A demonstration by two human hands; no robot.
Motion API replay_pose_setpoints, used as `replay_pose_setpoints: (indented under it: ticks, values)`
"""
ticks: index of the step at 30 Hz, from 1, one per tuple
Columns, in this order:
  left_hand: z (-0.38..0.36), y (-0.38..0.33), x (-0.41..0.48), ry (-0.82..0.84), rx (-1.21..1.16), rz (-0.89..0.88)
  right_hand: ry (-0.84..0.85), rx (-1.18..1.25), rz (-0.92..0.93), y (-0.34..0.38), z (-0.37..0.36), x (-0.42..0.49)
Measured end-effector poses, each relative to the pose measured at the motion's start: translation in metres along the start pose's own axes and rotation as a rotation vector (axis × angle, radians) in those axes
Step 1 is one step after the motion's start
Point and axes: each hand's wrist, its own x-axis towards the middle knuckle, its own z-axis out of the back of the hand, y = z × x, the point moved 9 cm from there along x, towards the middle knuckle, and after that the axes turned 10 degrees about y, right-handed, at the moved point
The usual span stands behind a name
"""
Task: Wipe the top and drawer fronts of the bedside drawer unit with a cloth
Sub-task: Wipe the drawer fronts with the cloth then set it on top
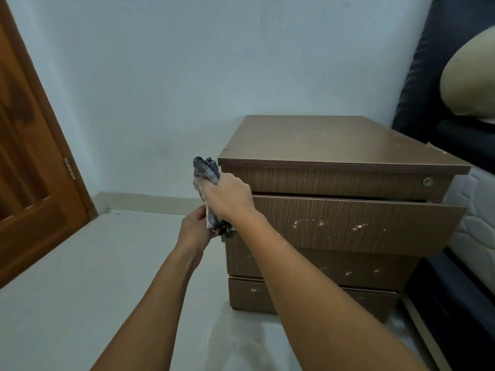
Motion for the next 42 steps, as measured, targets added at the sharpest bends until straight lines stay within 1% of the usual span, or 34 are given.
replay_pose_setpoints:
  ticks: [2, 4, 6, 7, 9, 11, 16, 20, 23, 25, 27, 30, 33, 36, 38, 40, 42]
  values:
    - [-0.001, 0.002, -0.001, -0.008, -0.043, 0.004, 0.061, 0.196, 0.015, -0.002, 0.003, -0.001]
    - [-0.003, 0.002, -0.003, -0.006, -0.095, 0.000, 0.093, 0.512, 0.017, -0.006, 0.009, -0.006]
    - [-0.004, 0.000, -0.004, -0.006, -0.133, 0.004, 0.047, 0.769, 0.013, -0.016, 0.023, -0.018]
    - [-0.005, 0.001, -0.005, -0.003, -0.160, 0.012, 0.010, 0.843, 0.003, -0.022, 0.031, -0.026]
    - [-0.007, 0.002, -0.005, -0.007, -0.203, 0.028, -0.055, 0.930, -0.014, -0.035, 0.045, -0.046]
    - [-0.006, 0.004, -0.005, -0.037, -0.202, 0.035, -0.128, 0.950, -0.036, -0.051, 0.058, -0.069]
    - [-0.007, 0.006, -0.006, -0.184, -0.169, 0.032, -0.378, 1.014, -0.092, -0.093, 0.094, -0.126]
    - [-0.014, 0.007, -0.012, -0.341, -0.235, 0.059, -0.610, 0.949, -0.088, -0.121, 0.121, -0.164]
    - [-0.017, 0.005, -0.015, -0.411, -0.232, 0.053, -0.781, 0.755, -0.079, -0.146, 0.138, -0.191]
    - [-0.019, 0.006, -0.016, -0.430, -0.229, 0.066, -0.938, 0.649, -0.115, -0.166, 0.149, -0.212]
    - [-0.020, 0.007, -0.014, -0.436, -0.233, 0.081, -1.070, 0.614, -0.183, -0.187, 0.160, -0.230]
    - [-0.020, 0.006, -0.008, -0.429, -0.221, 0.112, -1.210, 0.567, -0.275, -0.214, 0.174, -0.246]
    - [-0.021, 0.004, -0.004, -0.420, -0.182, 0.111, -1.314, 0.496, -0.314, -0.234, 0.187, -0.255]
    - [-0.020, 0.005, -0.003, -0.421, -0.155, 0.105, -1.339, 0.393, -0.319, -0.246, 0.199, -0.253]
    - [-0.021, 0.007, -0.002, -0.420, -0.168, 0.111, -1.310, 0.361, -0.325, -0.256, 0.206, -0.246]
    - [-0.023, 0.005, -0.003, -0.435, -0.186, 0.109, -1.209, 0.342, -0.346, -0.271, 0.208, -0.227]
    - [-0.028, 0.005, -0.005, -0.463, -0.214, 0.090, -1.073, 0.334, -0.314, -0.280, 0.203, -0.203]
